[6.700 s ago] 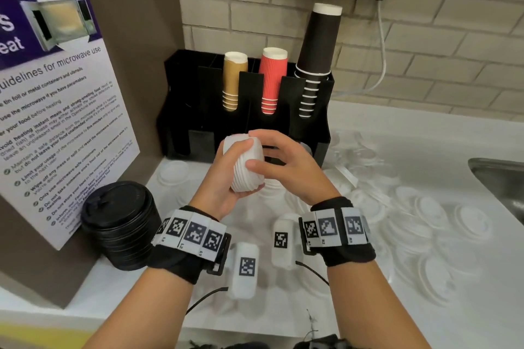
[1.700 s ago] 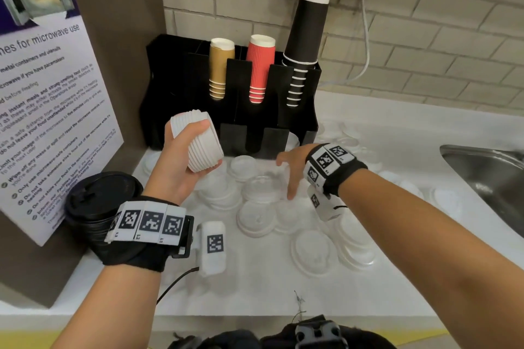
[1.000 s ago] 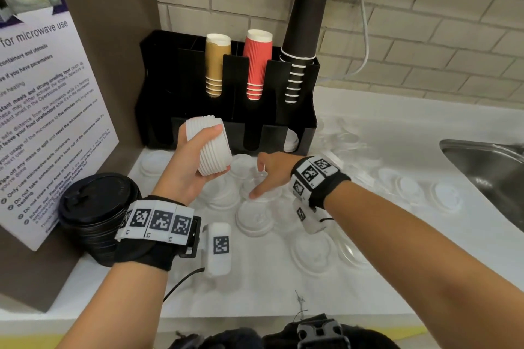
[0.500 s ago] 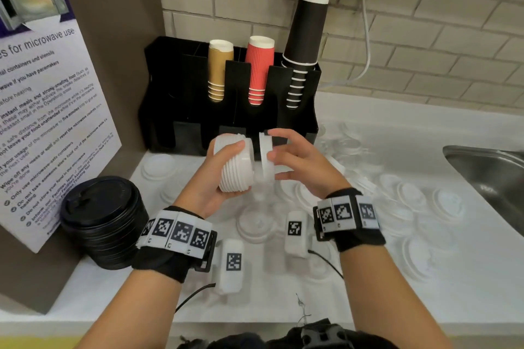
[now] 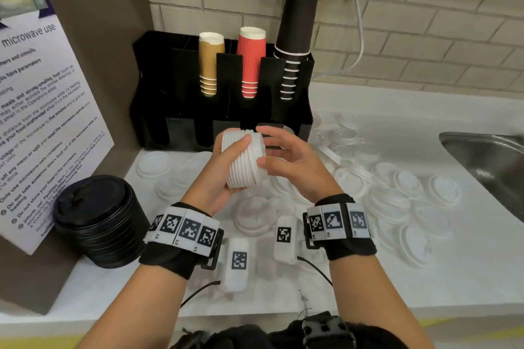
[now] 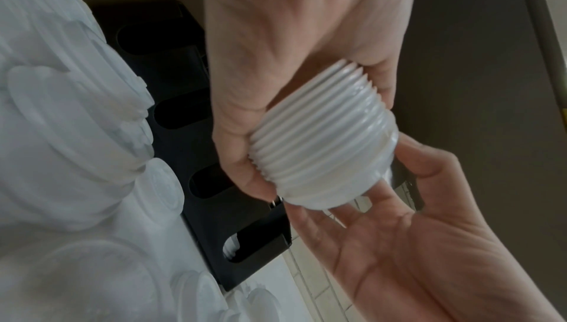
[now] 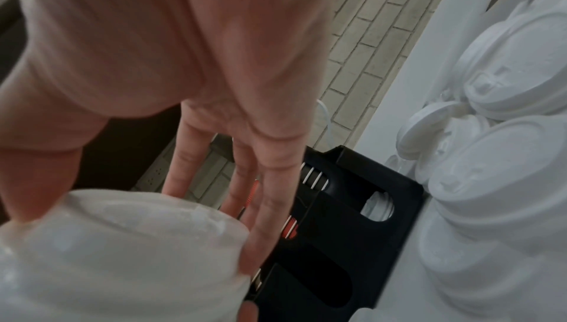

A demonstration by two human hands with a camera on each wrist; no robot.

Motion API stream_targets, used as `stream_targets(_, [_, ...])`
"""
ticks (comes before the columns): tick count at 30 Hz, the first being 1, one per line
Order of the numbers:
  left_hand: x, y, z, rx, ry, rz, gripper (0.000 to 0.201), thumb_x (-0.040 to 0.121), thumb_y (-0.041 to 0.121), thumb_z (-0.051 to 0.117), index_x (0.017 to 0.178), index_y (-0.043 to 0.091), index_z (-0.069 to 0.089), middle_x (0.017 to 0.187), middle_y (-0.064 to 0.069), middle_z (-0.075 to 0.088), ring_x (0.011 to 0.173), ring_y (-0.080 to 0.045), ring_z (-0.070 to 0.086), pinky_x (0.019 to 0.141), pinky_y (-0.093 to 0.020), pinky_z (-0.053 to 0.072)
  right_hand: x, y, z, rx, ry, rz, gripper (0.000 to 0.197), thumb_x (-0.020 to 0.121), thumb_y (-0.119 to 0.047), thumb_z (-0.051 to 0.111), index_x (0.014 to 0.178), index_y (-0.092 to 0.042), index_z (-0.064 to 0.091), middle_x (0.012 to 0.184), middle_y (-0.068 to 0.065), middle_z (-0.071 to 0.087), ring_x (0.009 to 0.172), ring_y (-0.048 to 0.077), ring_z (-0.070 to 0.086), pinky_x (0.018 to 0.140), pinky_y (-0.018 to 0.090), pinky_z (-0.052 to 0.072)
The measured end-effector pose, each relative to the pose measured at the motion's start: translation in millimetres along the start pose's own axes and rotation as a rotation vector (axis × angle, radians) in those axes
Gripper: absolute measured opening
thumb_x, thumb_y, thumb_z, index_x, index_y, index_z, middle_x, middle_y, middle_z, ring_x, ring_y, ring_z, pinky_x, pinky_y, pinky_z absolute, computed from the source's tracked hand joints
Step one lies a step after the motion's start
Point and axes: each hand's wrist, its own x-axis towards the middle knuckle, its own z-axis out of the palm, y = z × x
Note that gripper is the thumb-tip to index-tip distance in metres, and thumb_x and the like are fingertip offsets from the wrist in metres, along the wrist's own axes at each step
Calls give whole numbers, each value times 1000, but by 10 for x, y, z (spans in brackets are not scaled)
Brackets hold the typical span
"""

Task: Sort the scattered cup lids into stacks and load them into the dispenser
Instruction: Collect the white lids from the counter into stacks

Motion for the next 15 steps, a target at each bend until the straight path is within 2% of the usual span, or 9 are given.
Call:
stream_targets(4, [-1, 1, 28, -8, -1, 42, 63, 70, 50, 67, 127, 34, 48, 131, -11, 57, 109, -26, 61, 71, -34, 57, -3, -8, 10, -17, 17, -11, 54, 76, -22, 73, 127, -29, 57, 119, -2, 62, 111, 19, 60, 94, 48, 52])
stream_targets(7, [6, 6, 50, 3, -9, 69, 62, 68, 50, 68, 125, 36, 48, 131, -11, 56, 110, -27, 60, 71, -35, 56, -11, -14, -3, -15, 32, -28, 54, 75, -20, 73, 126, -27, 58, 117, -2, 63, 110, 17, 61, 95, 46, 52])
stream_targets(12, [28, 11, 55, -20, -27, 73, 67, 71, 45, 65, 134, 31, 44, 132, -11, 56, 107, -24, 60, 71, -35, 55, -3, -21, -7, 16, 33, -34, 54, 75, -17, 73, 126, -25, 58, 118, 2, 63, 111, 20, 61, 95, 47, 51])
stream_targets(15, [39, 15, 52, -15, -23, 68, 67, 75, 45, 70, 135, 31, 44, 134, -11, 55, 112, -27, 59, 76, -40, 56, 2, -29, -5, 37, 26, -41, 52, 78, -10, 73, 127, -23, 57, 119, 4, 62, 111, 22, 60, 96, 48, 51])
